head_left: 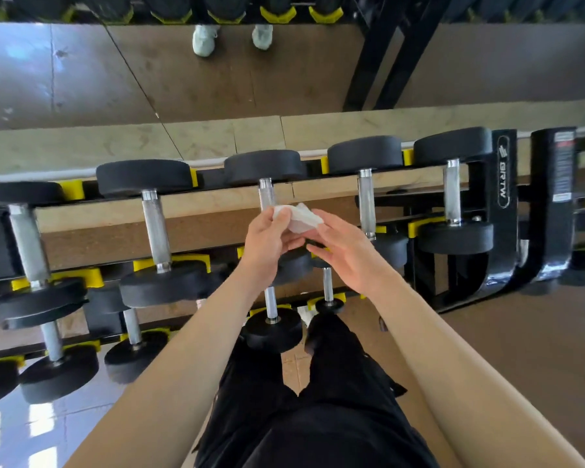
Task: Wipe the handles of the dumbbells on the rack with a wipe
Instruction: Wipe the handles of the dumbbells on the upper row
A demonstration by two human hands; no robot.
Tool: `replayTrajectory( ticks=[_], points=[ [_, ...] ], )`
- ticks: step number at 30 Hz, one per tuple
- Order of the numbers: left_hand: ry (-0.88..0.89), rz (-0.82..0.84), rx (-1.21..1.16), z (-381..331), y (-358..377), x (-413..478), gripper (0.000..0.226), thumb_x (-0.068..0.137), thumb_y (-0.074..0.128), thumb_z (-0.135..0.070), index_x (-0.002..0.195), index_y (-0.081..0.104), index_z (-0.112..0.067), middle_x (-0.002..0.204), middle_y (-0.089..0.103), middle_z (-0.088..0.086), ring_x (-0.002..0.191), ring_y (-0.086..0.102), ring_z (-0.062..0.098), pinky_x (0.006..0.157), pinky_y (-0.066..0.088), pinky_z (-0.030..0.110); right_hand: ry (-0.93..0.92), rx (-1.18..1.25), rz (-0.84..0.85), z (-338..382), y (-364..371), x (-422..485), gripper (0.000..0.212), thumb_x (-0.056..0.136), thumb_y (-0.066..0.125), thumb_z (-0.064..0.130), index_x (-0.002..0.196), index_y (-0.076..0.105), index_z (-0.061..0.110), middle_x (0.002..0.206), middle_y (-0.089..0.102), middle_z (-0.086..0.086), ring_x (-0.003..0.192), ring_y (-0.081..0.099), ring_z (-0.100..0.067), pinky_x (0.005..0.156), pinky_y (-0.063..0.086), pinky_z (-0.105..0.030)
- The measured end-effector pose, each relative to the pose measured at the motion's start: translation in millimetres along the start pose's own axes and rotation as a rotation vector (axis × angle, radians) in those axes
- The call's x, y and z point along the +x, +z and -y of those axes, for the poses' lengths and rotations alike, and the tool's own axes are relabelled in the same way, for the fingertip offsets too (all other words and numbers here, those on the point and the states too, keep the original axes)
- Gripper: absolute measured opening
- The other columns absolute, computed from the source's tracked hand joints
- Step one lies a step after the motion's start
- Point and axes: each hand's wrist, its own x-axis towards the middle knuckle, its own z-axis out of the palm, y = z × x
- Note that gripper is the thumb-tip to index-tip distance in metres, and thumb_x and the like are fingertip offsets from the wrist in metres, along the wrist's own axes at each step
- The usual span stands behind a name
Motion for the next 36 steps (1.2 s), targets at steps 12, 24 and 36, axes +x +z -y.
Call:
replayTrajectory(
  ticks=[12, 24, 36],
  points=[
    [0.029, -0.167, 0.45, 77.7, 84.4, 11.4, 0.008, 0.094, 0.07, -0.024, 0.101, 0.07, -0.021, 0.094, 0.072, -0.003, 0.089, 0.067, 0.014, 0.073, 0.054, 0.026, -0.028, -0.217, -0.504, 33.2, -140.2, -16.8, 0.034, 0.093, 0.064, 0.0, 0.124, 0.068, 0.012, 0.121, 0.067, -0.007, 0.104, 0.07, -0.026, 0.083, 0.062, -0.036],
    [0.002, -0.381, 0.782, 115.7, 141.6, 20.7, 0.032, 0.084, 0.079, -0.039, 0.111, 0.069, -0.023, 0.104, 0.068, -0.011, 0.103, 0.063, 0.011, 0.086, 0.051, 0.026, -0.287, -0.922, -0.349, 26.7, -164.3, 43.5, 0.026, 0.097, 0.064, 0.017, 0.121, 0.072, 0.017, 0.108, 0.076, -0.006, 0.096, 0.07, -0.021, 0.087, 0.057, -0.036],
    [-0.01, -0.322, 0.826, 106.5, 128.5, 28.6, 0.031, 0.074, 0.085, -0.048, 0.094, 0.072, -0.029, 0.097, 0.071, -0.014, 0.096, 0.065, 0.007, 0.092, 0.056, 0.034, -0.525, -1.272, -0.096, 72.1, -172.1, 34.0, 0.032, 0.099, 0.058, 0.014, 0.13, 0.065, 0.017, 0.119, 0.072, -0.006, 0.096, 0.068, -0.015, 0.083, 0.05, -0.02]
  ],
)
